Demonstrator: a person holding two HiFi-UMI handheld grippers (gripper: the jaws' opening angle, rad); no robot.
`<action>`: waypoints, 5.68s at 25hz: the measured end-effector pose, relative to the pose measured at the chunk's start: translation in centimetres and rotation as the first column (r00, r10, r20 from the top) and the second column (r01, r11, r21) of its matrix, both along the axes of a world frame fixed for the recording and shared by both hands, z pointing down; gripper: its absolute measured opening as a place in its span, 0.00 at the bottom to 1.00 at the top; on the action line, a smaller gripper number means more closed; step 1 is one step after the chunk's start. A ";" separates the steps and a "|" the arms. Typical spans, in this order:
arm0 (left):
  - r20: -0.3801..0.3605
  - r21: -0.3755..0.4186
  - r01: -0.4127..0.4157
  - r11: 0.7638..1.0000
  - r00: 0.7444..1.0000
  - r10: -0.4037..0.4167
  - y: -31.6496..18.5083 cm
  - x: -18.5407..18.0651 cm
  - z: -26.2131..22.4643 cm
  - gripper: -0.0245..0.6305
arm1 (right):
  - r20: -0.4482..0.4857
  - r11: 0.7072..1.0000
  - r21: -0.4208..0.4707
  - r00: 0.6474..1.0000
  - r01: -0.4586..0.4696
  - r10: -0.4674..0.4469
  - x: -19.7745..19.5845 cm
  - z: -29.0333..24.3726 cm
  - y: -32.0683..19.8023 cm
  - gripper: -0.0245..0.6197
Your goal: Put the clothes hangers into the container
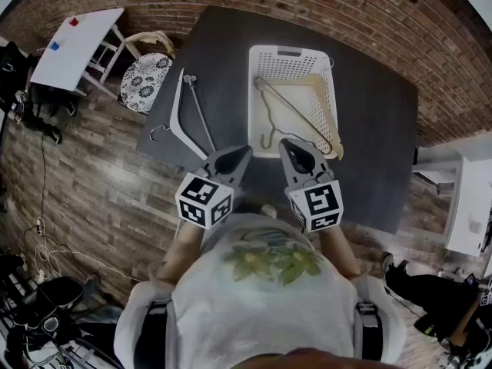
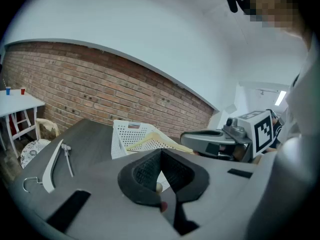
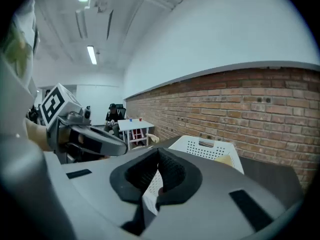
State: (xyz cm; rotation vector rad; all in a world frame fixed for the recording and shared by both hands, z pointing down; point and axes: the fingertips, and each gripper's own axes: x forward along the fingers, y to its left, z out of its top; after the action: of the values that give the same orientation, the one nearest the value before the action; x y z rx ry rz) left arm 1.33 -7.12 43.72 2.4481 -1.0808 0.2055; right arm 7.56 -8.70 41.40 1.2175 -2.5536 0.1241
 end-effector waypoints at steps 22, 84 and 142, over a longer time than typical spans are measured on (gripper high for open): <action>0.027 0.004 0.079 0.997 0.996 -0.079 1.9 -3.2 0.3 0.08 | 0.051 0.991 -0.019 0.990 0.133 -0.132 -6.7 0.9 3.4 0.09; 0.041 -0.119 0.430 0.895 0.903 -0.429 -0.5 -30.7 6.9 0.08 | -0.232 0.862 -0.447 0.900 0.239 -0.369 -31.5 23.9 -3.6 0.29; 0.040 -0.116 0.472 0.874 0.882 -0.470 -1.3 -31.1 6.8 0.08 | -0.091 0.799 -0.550 0.933 0.243 -0.347 -30.2 25.8 -5.2 0.24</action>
State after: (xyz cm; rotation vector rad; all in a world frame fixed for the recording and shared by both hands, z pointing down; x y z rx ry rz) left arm -29.74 -8.39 50.50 2.0016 -1.5802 0.1221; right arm -22.62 -13.93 67.16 0.5769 -2.2776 0.5756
